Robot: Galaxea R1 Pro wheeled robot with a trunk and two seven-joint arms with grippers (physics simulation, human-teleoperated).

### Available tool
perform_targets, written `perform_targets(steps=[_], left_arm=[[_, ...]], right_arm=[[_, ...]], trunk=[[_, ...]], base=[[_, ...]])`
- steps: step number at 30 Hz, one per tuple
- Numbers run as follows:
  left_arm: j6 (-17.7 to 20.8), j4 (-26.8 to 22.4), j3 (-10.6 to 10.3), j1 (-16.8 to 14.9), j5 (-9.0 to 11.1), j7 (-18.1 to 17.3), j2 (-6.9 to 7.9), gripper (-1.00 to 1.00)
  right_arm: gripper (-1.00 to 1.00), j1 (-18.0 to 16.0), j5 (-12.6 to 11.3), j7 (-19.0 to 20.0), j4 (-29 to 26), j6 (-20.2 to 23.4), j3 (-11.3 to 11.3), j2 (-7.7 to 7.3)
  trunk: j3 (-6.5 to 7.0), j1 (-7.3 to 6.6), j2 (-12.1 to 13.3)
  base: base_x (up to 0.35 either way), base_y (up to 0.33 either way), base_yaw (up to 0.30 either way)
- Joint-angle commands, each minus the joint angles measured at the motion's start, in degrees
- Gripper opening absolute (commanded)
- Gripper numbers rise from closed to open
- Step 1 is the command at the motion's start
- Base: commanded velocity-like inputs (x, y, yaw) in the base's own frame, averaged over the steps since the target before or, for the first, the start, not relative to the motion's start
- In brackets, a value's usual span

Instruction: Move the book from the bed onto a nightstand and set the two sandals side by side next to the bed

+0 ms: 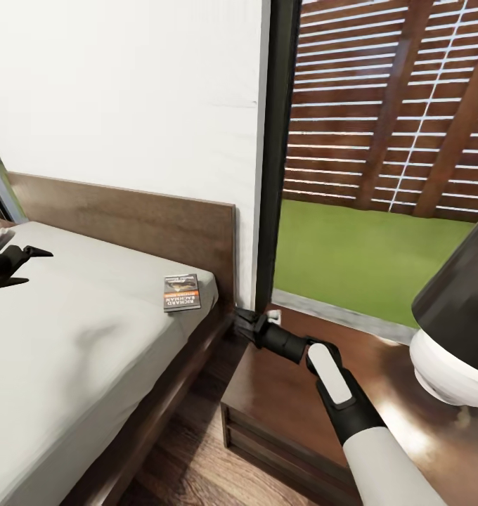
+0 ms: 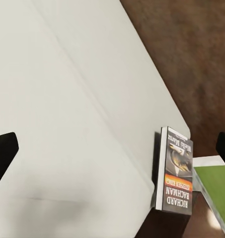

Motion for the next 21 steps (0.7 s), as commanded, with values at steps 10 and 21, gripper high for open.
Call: perform_targets(steps=[10, 21], left_arm=[[0.1, 0.0, -0.3, -0.1, -0.4, -0.5, 0.09, 1.00], [0.0, -0.1, -0.6, -0.1, -0.6, -0.5, 0.00, 1.00]], right_arm=[[1.00, -0.1, 0.0, 0.2, 2.1, -3.1, -1.6, -0.16], [1.00, -0.1, 0.5, 0.1, 2.3, -3.3, -1.7, -0.25]], trunk=[[-0.05, -0.01, 0.0], [-0.05, -0.01, 0.0]], base=[[0.000, 0.000, 0.000], [0.000, 0.000, 0.000]])
